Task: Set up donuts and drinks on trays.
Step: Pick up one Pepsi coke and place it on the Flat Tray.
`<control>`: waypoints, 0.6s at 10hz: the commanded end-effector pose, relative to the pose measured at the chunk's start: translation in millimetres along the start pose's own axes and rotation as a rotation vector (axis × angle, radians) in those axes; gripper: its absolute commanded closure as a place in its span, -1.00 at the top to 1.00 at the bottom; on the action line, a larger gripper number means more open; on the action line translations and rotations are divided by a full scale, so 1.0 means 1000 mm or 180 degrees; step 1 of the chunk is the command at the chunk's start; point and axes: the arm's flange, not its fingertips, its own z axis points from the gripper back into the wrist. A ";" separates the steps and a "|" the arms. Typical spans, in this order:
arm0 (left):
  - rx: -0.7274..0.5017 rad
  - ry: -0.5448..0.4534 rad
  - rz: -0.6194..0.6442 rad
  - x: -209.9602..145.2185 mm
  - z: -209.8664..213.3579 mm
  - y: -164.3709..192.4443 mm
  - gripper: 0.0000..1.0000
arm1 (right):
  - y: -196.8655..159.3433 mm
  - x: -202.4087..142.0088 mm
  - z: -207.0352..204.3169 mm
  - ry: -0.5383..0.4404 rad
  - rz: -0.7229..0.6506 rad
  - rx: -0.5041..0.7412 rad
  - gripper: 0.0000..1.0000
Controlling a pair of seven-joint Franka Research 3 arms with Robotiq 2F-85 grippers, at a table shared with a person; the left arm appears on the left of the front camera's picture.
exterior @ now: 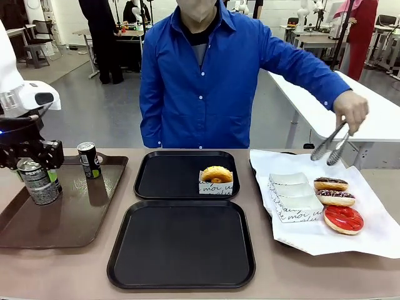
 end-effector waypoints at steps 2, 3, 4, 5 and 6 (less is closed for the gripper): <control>0.0000 0.0000 0.0000 0.000 0.000 0.000 -1.00 | 0.000 0.000 -0.001 0.0005 -0.0002 -0.0002 1.00; 0.0000 0.0000 0.0000 0.000 0.000 0.000 -1.00 | 0.000 0.000 -0.001 0.0005 -0.0002 -0.0002 1.00; 0.0000 0.0000 0.0000 0.000 0.000 0.000 -1.00 | 0.000 0.000 -0.001 0.0005 -0.0002 -0.0002 1.00; 0.0014 0.0029 0.0088 -0.001 -0.004 0.002 0.17 | 0.000 0.000 -0.001 0.0005 -0.0002 -0.0002 1.00; 0.0088 -0.0038 0.0005 0.010 0.000 -0.018 0.17 | 0.000 0.000 -0.001 0.0005 -0.0002 -0.0002 1.00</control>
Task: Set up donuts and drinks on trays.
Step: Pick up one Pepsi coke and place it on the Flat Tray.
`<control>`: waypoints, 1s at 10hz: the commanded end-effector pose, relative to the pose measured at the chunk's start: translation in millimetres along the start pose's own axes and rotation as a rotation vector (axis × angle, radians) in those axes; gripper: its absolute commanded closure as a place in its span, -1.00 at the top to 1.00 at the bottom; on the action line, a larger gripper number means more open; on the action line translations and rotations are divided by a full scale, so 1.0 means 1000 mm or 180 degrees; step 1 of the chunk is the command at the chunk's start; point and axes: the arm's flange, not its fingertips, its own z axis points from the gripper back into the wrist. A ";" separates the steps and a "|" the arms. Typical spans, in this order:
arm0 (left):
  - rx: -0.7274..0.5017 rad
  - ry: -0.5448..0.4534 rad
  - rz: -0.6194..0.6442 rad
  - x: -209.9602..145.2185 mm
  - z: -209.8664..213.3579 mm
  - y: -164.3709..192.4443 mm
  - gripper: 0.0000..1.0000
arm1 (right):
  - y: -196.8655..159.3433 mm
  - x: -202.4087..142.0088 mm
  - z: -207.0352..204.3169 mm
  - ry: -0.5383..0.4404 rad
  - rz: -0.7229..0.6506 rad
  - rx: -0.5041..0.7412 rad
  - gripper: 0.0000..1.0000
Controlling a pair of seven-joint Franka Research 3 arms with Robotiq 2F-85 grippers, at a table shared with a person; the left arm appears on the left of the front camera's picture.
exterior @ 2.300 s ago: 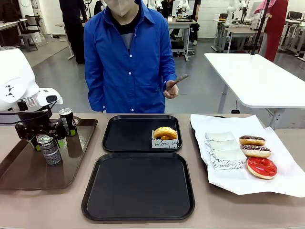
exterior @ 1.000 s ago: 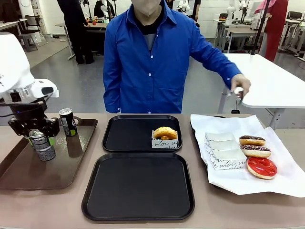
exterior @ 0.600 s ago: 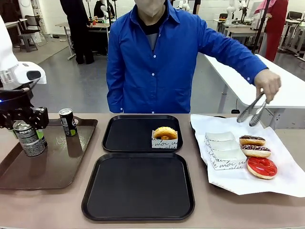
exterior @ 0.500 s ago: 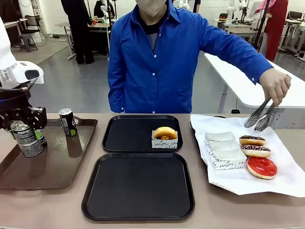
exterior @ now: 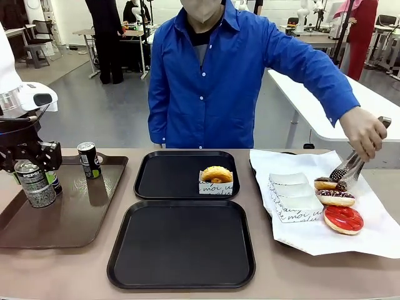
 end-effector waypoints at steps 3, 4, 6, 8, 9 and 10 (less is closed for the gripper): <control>0.0126 -0.0131 -0.0227 0.050 0.020 -0.082 0.17 | 0.000 0.000 -0.001 0.0005 -0.0002 -0.0002 1.00; 0.0170 -0.0150 -0.0259 0.061 0.025 -0.100 0.17 | 0.000 0.000 -0.001 0.0005 -0.0002 -0.0002 1.00; 0.0003 -0.0224 -0.0425 0.091 0.026 -0.132 0.17 | 0.000 0.000 -0.001 0.0005 -0.0002 -0.0002 1.00; -0.0302 -0.0251 -0.0663 0.123 0.015 -0.160 0.17 | 0.000 0.000 -0.001 0.0005 -0.0002 -0.0002 1.00; -0.0408 -0.0320 -0.0776 0.135 0.008 -0.172 0.17 | 0.000 0.000 -0.001 0.0005 -0.0002 -0.0002 1.00; -0.0413 -0.0144 -0.0854 0.138 0.000 -0.174 0.17 | 0.000 0.000 -0.001 0.0005 -0.0002 -0.0002 1.00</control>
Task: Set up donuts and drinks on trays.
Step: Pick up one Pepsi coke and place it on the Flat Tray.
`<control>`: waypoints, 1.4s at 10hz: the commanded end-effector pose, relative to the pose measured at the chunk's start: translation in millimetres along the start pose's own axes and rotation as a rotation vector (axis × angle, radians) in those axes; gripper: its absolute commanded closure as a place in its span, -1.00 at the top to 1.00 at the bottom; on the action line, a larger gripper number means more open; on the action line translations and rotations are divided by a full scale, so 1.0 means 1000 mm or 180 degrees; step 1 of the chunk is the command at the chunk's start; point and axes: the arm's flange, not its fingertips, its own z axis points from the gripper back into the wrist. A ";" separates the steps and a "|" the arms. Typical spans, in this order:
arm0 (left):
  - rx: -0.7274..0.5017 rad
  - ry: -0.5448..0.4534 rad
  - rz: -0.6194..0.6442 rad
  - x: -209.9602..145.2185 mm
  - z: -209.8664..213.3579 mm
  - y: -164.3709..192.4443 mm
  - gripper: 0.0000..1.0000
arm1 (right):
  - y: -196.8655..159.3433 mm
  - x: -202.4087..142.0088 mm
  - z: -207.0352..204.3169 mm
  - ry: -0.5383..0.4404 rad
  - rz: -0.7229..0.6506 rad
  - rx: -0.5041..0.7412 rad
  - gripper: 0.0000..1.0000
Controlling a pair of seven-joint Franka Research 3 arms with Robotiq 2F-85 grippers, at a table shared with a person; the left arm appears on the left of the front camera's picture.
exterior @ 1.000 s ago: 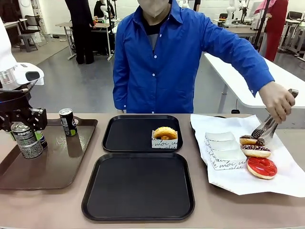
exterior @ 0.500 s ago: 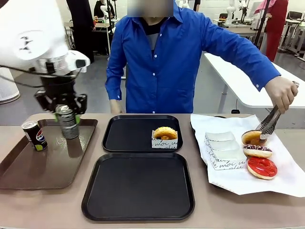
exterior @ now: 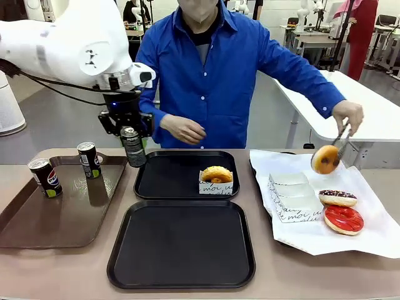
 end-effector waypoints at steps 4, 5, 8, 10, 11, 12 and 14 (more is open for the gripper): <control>-0.0389 0.0475 -0.0403 -0.186 0.027 0.108 0.17 | 0.000 0.000 -0.001 0.0005 -0.0002 -0.0002 1.00; -0.0331 0.0390 -0.0373 -0.213 0.026 0.116 0.17 | 0.000 0.000 -0.001 0.0005 -0.0002 -0.0002 1.00; -0.0416 0.0402 -0.0241 -0.210 0.021 0.123 0.17 | 0.000 0.000 -0.001 0.0005 -0.0002 -0.0002 1.00; -0.0415 0.0509 -0.0354 -0.217 0.017 0.123 0.17 | 0.000 0.000 -0.001 0.0005 -0.0002 -0.0002 1.00; -0.0415 0.0509 -0.0354 -0.217 0.017 0.123 0.17 | 0.000 0.000 -0.001 0.0005 -0.0002 -0.0002 1.00; -0.0415 0.0509 -0.0354 -0.217 0.017 0.123 0.17 | 0.000 0.000 -0.001 0.0005 -0.0002 -0.0002 1.00; -0.0415 0.0509 -0.0354 -0.217 0.017 0.123 0.17 | 0.000 0.000 -0.001 0.0005 -0.0002 -0.0002 1.00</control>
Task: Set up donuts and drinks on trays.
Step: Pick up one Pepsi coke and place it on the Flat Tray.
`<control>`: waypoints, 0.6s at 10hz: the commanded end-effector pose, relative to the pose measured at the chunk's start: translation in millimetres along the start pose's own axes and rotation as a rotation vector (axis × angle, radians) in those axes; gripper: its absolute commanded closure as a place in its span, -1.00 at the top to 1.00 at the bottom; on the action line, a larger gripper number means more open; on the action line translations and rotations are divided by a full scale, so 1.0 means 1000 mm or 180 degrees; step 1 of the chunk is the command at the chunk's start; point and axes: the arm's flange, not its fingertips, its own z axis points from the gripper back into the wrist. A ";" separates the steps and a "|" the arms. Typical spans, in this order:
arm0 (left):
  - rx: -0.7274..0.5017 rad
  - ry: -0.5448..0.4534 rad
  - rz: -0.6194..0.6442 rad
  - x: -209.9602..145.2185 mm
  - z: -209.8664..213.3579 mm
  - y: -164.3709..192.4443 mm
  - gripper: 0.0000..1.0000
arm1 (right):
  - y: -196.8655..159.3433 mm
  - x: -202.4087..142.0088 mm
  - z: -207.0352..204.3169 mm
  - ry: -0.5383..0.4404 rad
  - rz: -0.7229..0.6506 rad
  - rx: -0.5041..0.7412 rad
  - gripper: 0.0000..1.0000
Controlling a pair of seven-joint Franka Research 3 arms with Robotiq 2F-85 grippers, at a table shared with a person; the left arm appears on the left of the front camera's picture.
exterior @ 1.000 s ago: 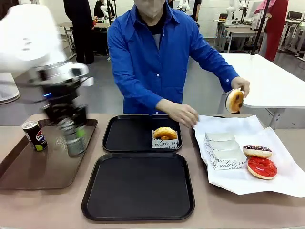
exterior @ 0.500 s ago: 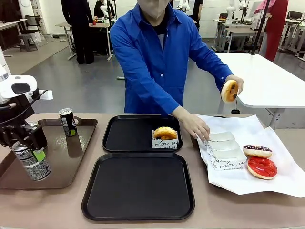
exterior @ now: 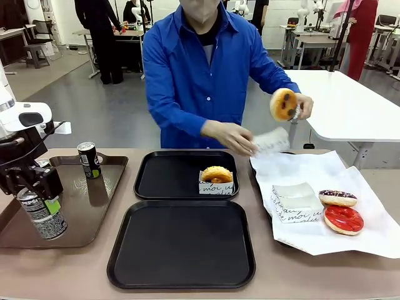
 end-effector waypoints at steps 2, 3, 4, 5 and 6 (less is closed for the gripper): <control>0.0006 -0.0013 -0.0019 -0.001 0.000 0.000 0.17 | 0.001 0.000 -0.001 0.0003 0.0004 -0.0002 1.00; 0.0006 -0.0013 -0.0019 -0.001 0.000 0.000 0.17 | 0.001 0.000 -0.001 0.0003 0.0004 -0.0002 1.00; 0.0000 0.0000 0.0000 0.000 0.000 0.000 0.17 | 0.001 0.000 -0.001 0.0003 0.0004 -0.0002 1.00; 0.0061 -0.0069 -0.0041 0.025 0.013 -0.009 0.17 | 0.001 0.000 -0.001 0.0003 0.0004 -0.0002 1.00; 0.0040 -0.0068 -0.0060 0.041 0.021 -0.016 0.17 | 0.001 0.000 -0.001 0.0003 0.0004 -0.0002 1.00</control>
